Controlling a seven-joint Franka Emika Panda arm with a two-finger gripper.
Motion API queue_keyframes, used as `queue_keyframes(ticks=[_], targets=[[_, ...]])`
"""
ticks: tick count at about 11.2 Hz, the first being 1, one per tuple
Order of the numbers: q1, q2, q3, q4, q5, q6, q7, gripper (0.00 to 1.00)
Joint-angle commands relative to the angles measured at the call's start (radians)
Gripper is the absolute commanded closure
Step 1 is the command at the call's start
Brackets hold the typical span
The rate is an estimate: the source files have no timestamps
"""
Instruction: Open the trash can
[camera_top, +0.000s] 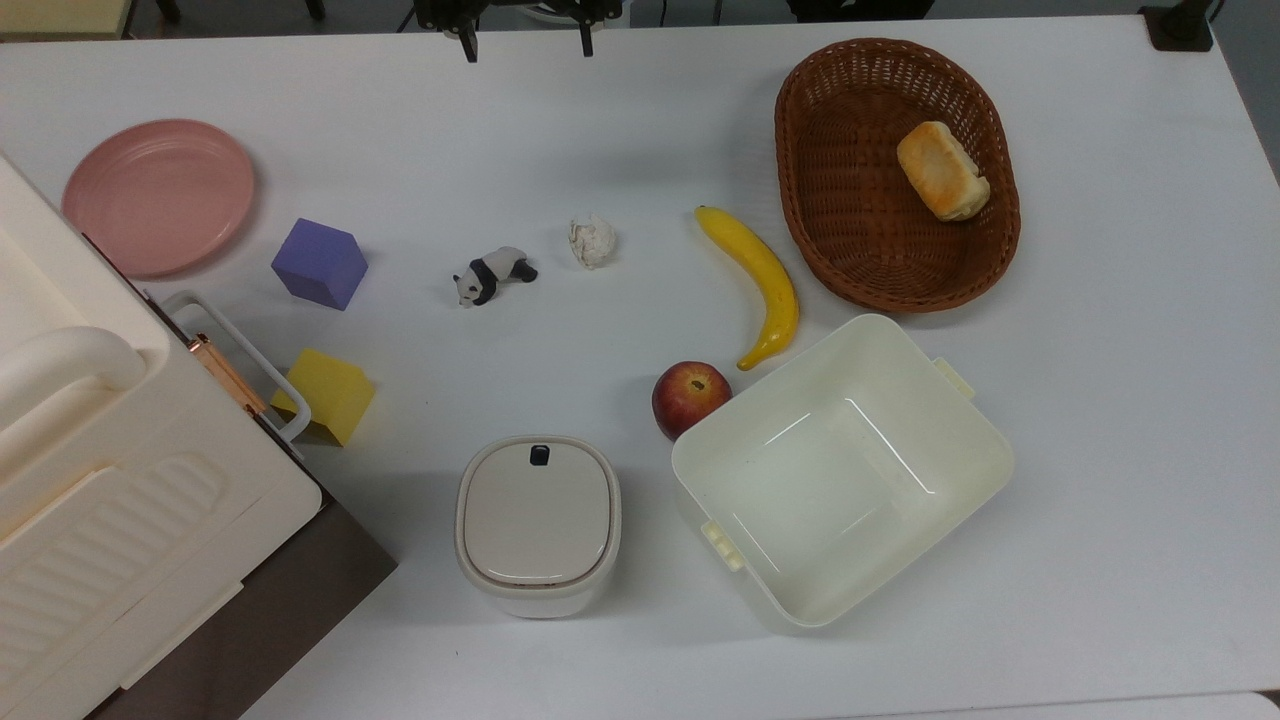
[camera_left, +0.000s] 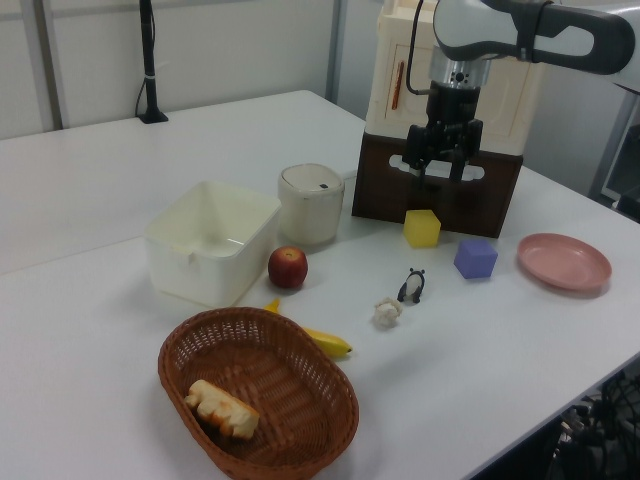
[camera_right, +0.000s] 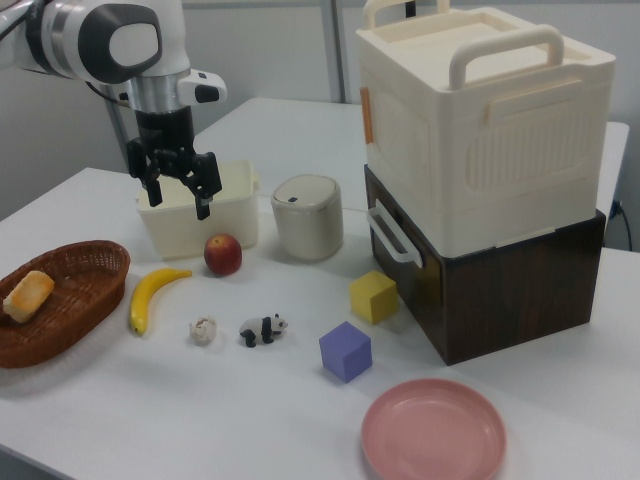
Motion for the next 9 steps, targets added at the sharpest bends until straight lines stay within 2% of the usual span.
queue_keyframes(ticks=[1, 3, 4, 5, 6, 7, 9], targets=[[-0.003, -0.008, 0.009, -0.013, -0.022, 0.030, 0.025, 0.00], [-0.022, -0.005, 0.007, -0.013, -0.050, 0.032, 0.025, 0.00], [-0.035, -0.005, 0.004, -0.009, -0.068, 0.042, 0.024, 0.04], [-0.047, -0.005, 0.004, -0.008, -0.071, 0.086, 0.025, 0.47], [-0.052, -0.001, 0.004, -0.008, -0.072, 0.135, 0.025, 0.79], [-0.052, 0.002, 0.004, -0.013, -0.072, 0.188, 0.025, 1.00], [-0.052, 0.018, 0.004, -0.013, -0.072, 0.219, 0.027, 1.00]])
